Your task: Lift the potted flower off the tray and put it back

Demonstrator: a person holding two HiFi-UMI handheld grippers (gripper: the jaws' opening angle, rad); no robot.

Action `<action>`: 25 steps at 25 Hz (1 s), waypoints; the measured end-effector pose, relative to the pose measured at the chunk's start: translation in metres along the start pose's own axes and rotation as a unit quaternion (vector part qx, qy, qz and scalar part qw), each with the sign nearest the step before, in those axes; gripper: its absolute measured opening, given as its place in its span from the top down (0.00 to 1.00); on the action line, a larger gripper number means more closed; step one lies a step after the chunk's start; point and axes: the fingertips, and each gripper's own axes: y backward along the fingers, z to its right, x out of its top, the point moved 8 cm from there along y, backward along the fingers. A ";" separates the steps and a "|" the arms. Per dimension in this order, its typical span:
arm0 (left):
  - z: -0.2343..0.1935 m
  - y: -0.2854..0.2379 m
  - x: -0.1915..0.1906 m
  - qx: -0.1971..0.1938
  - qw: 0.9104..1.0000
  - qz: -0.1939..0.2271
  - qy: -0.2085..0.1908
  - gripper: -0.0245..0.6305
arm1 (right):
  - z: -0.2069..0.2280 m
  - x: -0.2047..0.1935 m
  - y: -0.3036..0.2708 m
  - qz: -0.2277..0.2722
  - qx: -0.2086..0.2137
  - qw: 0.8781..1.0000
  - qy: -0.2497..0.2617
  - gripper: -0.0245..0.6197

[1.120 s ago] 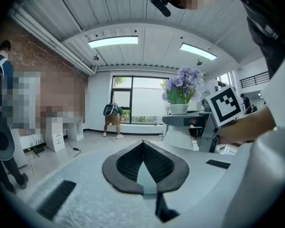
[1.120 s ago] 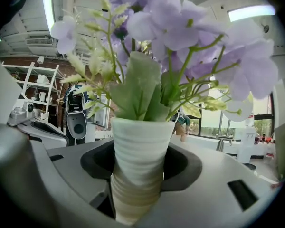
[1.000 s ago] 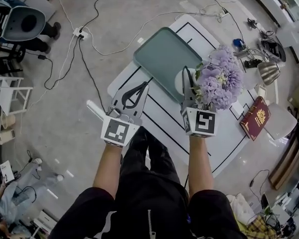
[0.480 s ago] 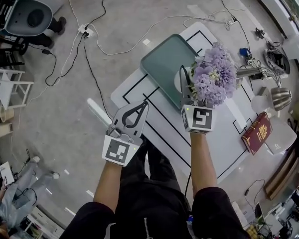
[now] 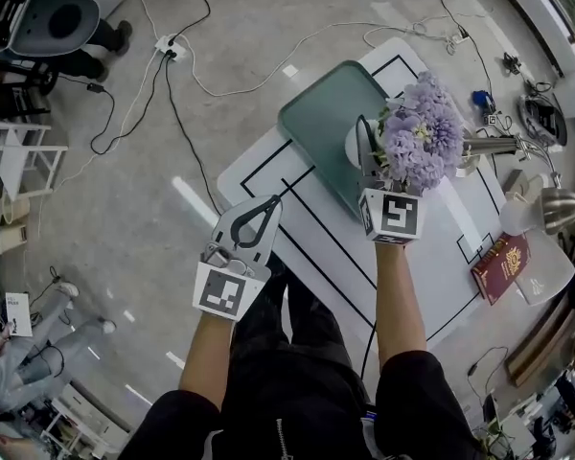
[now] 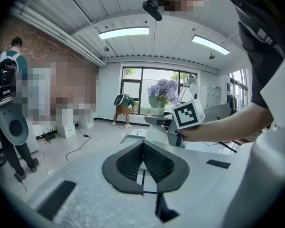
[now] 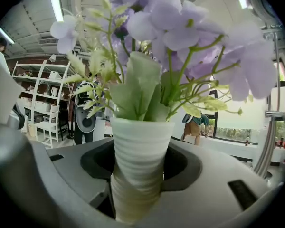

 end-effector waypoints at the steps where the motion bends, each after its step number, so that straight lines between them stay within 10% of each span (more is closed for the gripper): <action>1: -0.001 0.000 -0.001 0.001 1.000 -0.002 0.001 0.96 | 0.001 -0.002 -0.002 -0.001 -0.001 1.000 -0.002 0.58; 25: 0.001 0.006 -0.014 0.011 1.000 -0.015 0.015 0.96 | 0.006 -0.019 -0.001 0.023 -0.005 1.000 -0.015 0.58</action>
